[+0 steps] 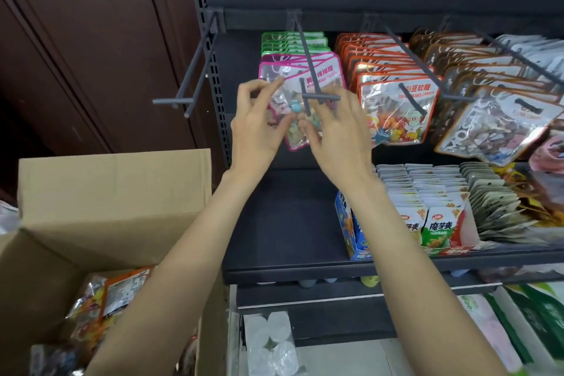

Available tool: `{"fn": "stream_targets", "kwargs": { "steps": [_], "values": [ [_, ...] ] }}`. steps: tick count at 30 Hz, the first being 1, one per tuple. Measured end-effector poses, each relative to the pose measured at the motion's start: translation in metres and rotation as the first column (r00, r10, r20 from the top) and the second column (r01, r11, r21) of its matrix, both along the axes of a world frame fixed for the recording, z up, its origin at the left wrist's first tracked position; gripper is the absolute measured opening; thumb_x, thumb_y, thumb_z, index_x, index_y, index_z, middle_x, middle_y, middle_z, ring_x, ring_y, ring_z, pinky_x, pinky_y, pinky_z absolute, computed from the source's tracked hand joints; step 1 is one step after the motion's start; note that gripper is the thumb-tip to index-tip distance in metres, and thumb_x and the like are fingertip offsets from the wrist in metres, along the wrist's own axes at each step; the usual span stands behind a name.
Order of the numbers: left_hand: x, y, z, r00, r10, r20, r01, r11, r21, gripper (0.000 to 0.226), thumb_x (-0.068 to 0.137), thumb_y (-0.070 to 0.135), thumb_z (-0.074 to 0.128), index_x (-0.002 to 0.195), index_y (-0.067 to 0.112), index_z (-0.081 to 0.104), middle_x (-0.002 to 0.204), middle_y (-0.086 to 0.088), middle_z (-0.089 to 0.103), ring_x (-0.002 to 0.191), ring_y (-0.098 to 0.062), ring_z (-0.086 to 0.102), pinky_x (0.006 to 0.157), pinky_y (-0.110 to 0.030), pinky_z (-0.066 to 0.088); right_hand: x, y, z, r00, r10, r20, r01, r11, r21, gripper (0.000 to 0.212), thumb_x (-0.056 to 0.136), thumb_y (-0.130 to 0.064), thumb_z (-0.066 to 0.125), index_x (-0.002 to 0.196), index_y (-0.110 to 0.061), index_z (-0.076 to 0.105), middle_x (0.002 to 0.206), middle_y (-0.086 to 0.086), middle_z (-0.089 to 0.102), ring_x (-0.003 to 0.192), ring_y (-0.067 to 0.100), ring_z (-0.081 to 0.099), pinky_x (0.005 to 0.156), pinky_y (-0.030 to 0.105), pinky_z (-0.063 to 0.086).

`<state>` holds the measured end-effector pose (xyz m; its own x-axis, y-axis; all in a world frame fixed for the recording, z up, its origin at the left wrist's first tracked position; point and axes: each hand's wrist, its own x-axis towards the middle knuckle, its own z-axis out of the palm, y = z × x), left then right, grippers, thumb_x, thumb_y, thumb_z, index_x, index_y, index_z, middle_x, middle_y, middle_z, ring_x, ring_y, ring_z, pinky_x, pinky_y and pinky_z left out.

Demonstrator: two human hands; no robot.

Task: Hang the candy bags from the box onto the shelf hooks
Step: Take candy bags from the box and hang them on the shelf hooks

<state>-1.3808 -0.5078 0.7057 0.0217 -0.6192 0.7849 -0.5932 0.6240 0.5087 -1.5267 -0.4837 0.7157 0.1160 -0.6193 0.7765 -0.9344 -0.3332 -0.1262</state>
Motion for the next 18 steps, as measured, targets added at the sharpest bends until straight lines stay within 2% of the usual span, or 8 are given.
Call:
{"fn": "stream_targets", "kwargs": {
  "steps": [4,7,10,13,16,18],
  "values": [
    [-0.003,-0.019,0.004,0.998,0.048,0.041,-0.049,0.999,0.006,0.052,0.080,0.015,0.075,0.129,0.011,0.058,0.119,-0.014,0.050,0.074,-0.006,0.050,0.067,-0.023,0.054,0.009,-0.021,-0.008,0.996,-0.046,-0.077,0.054,0.993,0.105,0.043,0.091,-0.023,0.059,0.129,-0.003,0.056,0.136,0.019,0.050,0.126,0.034,0.047,0.102,0.042,0.043],
    [-0.005,-0.020,0.008,0.996,0.064,0.061,-0.068,0.996,0.058,0.053,0.082,0.015,0.071,0.133,0.013,0.055,0.122,-0.012,0.048,0.075,-0.009,0.052,0.067,-0.027,0.053,0.012,-0.025,-0.011,0.997,-0.043,-0.063,0.051,0.990,0.131,0.039,0.091,-0.022,0.057,0.125,-0.002,0.058,0.138,0.020,0.049,0.131,0.035,0.042,0.106,0.045,0.039],
    [-0.003,-0.008,0.007,0.998,0.019,0.055,-0.026,0.993,0.116,0.055,0.087,0.014,0.065,0.139,0.015,0.048,0.131,-0.010,0.044,0.089,-0.007,0.053,0.076,-0.028,0.054,0.014,-0.015,-0.015,0.998,-0.054,-0.037,0.058,0.991,0.117,0.049,0.091,-0.024,0.056,0.134,-0.002,0.050,0.144,0.019,0.044,0.137,0.034,0.035,0.112,0.045,0.032],
    [0.006,0.014,0.003,0.996,-0.084,-0.028,0.087,0.975,0.203,0.061,0.087,0.012,0.063,0.144,0.018,0.042,0.140,-0.003,0.040,0.117,-0.009,0.050,0.094,-0.027,0.049,0.016,-0.002,-0.022,0.999,-0.042,-0.005,0.043,0.991,0.130,0.055,0.092,-0.025,0.056,0.140,-0.002,0.044,0.143,0.018,0.045,0.135,0.032,0.034,0.111,0.049,0.032],
    [0.017,0.045,-0.004,0.991,-0.112,-0.078,0.127,0.965,0.228,0.054,0.089,0.017,0.062,0.140,0.022,0.045,0.135,0.003,0.046,0.118,-0.012,0.051,0.094,-0.035,0.050,0.022,0.021,-0.031,0.998,-0.007,0.070,-0.001,0.993,0.114,0.050,0.092,-0.024,0.053,0.138,-0.004,0.047,0.139,0.017,0.049,0.132,0.032,0.038,0.111,0.047,0.033],
    [0.028,0.071,-0.008,0.988,-0.092,-0.122,0.117,0.969,0.217,0.045,0.090,0.022,0.059,0.134,0.023,0.050,0.125,0.009,0.056,0.114,-0.010,0.052,0.092,-0.036,0.048,0.029,0.045,-0.036,0.984,0.029,0.177,-0.038,0.998,0.049,0.038,0.094,-0.024,0.050,0.128,-0.008,0.057,0.123,0.011,0.059,0.118,0.027,0.048,0.100,0.044,0.041]
  ]
}}
